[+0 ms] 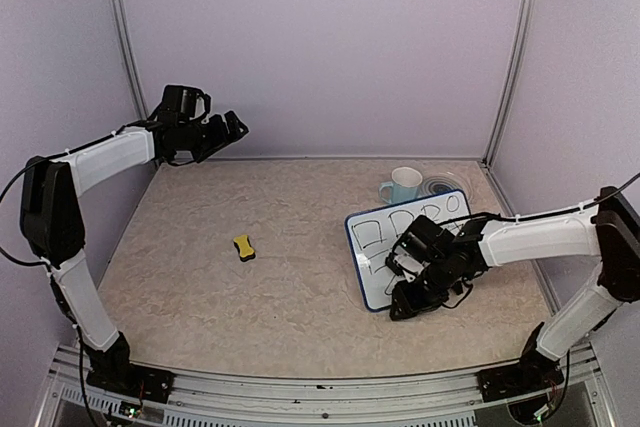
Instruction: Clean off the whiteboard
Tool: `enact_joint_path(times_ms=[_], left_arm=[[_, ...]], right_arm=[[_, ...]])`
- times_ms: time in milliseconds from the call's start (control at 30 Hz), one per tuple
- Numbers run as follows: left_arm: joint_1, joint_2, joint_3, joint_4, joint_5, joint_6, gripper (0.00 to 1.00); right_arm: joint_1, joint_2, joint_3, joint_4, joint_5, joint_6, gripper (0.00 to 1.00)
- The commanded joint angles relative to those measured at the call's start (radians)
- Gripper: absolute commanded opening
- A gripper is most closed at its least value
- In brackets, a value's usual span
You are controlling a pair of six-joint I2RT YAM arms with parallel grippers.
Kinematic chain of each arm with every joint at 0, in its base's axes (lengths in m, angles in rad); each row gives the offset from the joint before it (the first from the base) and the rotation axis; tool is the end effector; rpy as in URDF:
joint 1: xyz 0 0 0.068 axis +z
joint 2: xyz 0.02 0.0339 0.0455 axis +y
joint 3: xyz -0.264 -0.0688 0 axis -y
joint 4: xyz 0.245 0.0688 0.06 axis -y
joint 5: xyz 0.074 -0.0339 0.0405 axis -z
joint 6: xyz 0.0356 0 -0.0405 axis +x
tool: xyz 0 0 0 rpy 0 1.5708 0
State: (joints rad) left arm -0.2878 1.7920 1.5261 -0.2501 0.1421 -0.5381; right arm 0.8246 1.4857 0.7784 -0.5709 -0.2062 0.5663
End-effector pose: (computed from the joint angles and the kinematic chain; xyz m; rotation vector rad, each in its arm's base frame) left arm 0.4062 -0.1255 0.3107 -0.1796 2.1398 -0.6413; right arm 0.1672 0.1916 0.1587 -0.4323 2.9731 0.5222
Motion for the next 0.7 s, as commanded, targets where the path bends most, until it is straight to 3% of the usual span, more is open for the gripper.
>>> enact_joint_path(times_ms=[0, 433, 667], left_arm=[[-0.007, -0.004, -0.029, 0.022, -0.023, 0.005, 0.99], [-0.008, -0.153, -0.236, 0.106, -0.004, 0.030, 0.99], [-0.035, -0.316, -0.436, 0.207, 0.049, 0.041, 0.99]], right_arm=[[0.053, 0.147, 0.093, 0.119, 0.024, -0.017, 0.42], [0.113, 0.372, 0.381, 0.187, 0.068, -0.177, 0.46], [0.149, 0.366, 0.573, 0.084, -0.093, -0.280, 0.45]])
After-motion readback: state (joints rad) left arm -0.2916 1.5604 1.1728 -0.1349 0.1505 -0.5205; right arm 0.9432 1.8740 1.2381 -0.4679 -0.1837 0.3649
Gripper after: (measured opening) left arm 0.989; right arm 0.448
